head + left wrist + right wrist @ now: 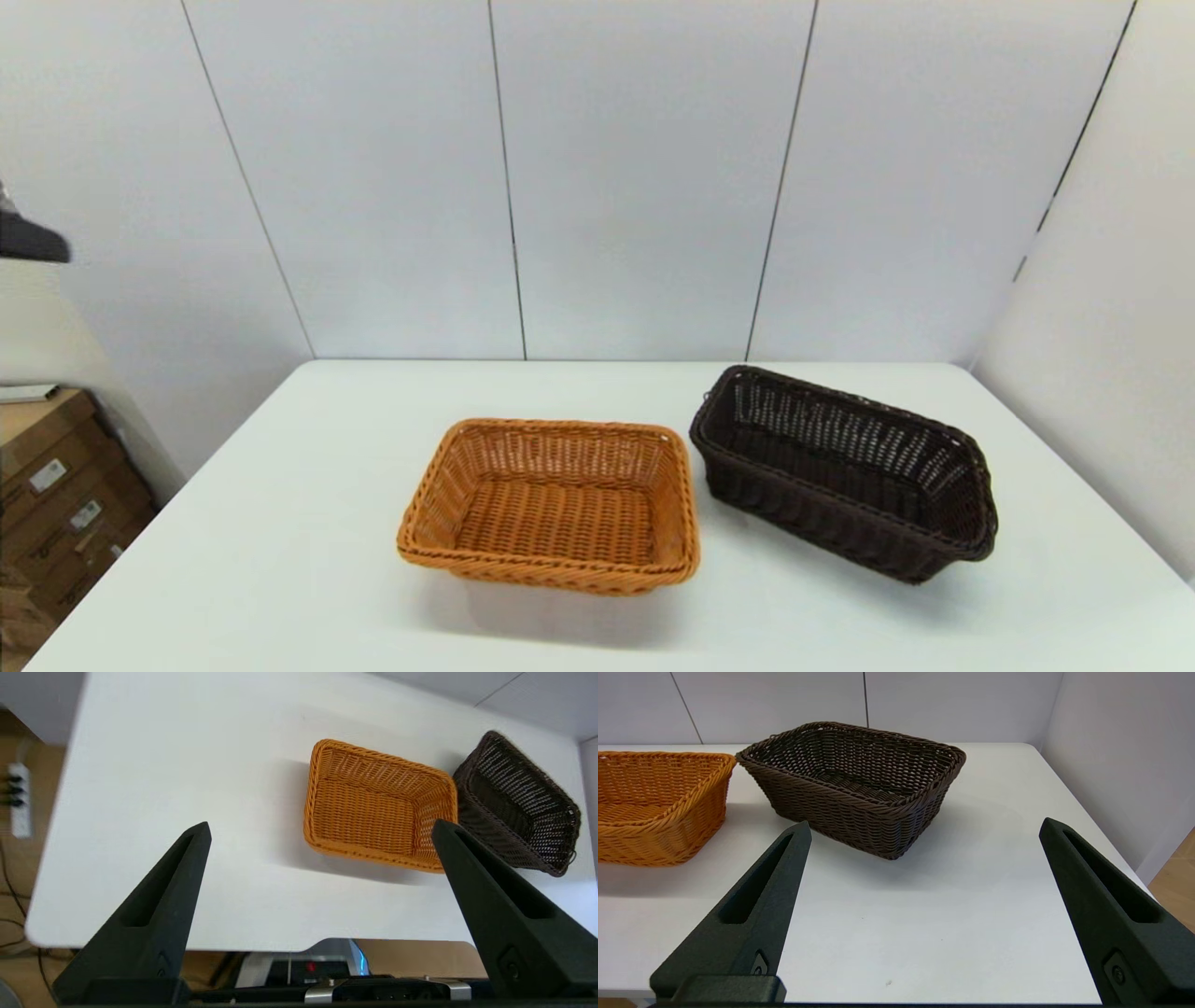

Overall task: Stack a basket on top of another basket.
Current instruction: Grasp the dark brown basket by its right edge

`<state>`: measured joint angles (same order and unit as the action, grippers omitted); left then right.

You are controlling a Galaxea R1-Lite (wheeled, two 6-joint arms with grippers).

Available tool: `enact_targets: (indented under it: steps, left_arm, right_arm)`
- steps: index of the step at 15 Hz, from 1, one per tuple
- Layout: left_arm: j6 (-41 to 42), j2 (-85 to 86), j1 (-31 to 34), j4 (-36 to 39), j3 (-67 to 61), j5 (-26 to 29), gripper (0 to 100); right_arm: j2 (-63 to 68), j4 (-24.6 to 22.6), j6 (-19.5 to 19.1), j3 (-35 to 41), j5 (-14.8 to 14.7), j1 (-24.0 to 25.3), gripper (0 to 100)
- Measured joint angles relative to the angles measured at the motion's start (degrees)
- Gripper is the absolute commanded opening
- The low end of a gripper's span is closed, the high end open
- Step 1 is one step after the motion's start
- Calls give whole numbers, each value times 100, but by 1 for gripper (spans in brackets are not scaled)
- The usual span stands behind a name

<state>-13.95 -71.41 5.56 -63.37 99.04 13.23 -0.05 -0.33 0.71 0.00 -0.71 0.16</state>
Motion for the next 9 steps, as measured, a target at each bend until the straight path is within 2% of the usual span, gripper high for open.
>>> enact_targets:
  steps: [9]
  left_arm:
    - [414, 5066, -269, 513, -3209, -408, 100]
  right_arm:
    - [0, 2, 0, 0, 2, 0, 100]
